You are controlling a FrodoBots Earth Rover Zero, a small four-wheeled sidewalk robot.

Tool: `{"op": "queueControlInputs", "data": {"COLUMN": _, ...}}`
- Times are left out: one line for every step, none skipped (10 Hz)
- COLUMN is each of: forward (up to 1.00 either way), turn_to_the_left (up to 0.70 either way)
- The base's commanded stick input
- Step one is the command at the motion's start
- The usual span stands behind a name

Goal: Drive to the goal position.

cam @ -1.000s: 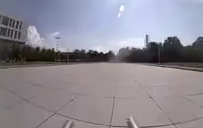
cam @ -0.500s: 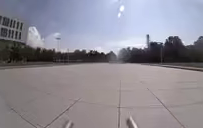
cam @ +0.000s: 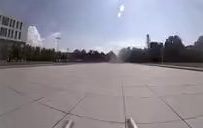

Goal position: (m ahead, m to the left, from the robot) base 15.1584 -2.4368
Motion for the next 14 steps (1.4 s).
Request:
{"op": "queueControlInputs", "data": {"forward": 0.70, "turn_to_the_left": 0.00}}
{"op": "queueControlInputs", "data": {"forward": 0.70, "turn_to_the_left": -0.14}}
{"op": "queueControlInputs", "data": {"forward": 0.70, "turn_to_the_left": -0.23}}
{"op": "queueControlInputs", "data": {"forward": 0.70, "turn_to_the_left": -0.06}}
{"op": "queueControlInputs", "data": {"forward": 0.70, "turn_to_the_left": -0.02}}
{"op": "queueControlInputs", "data": {"forward": 0.70, "turn_to_the_left": 0.00}}
{"op": "queueControlInputs", "data": {"forward": 0.70, "turn_to_the_left": 0.00}}
{"op": "queueControlInputs", "data": {"forward": 0.70, "turn_to_the_left": 0.00}}
{"op": "queueControlInputs", "data": {"forward": 0.70, "turn_to_the_left": 0.00}}
{"op": "queueControlInputs", "data": {"forward": 0.70, "turn_to_the_left": 0.00}}
{"op": "queueControlInputs", "data": {"forward": 0.70, "turn_to_the_left": 0.00}}
{"op": "queueControlInputs", "data": {"forward": 0.70, "turn_to_the_left": 0.00}}
{"op": "queueControlInputs", "data": {"forward": 0.70, "turn_to_the_left": 0.00}}
{"op": "queueControlInputs", "data": {"forward": 0.70, "turn_to_the_left": 0.00}}
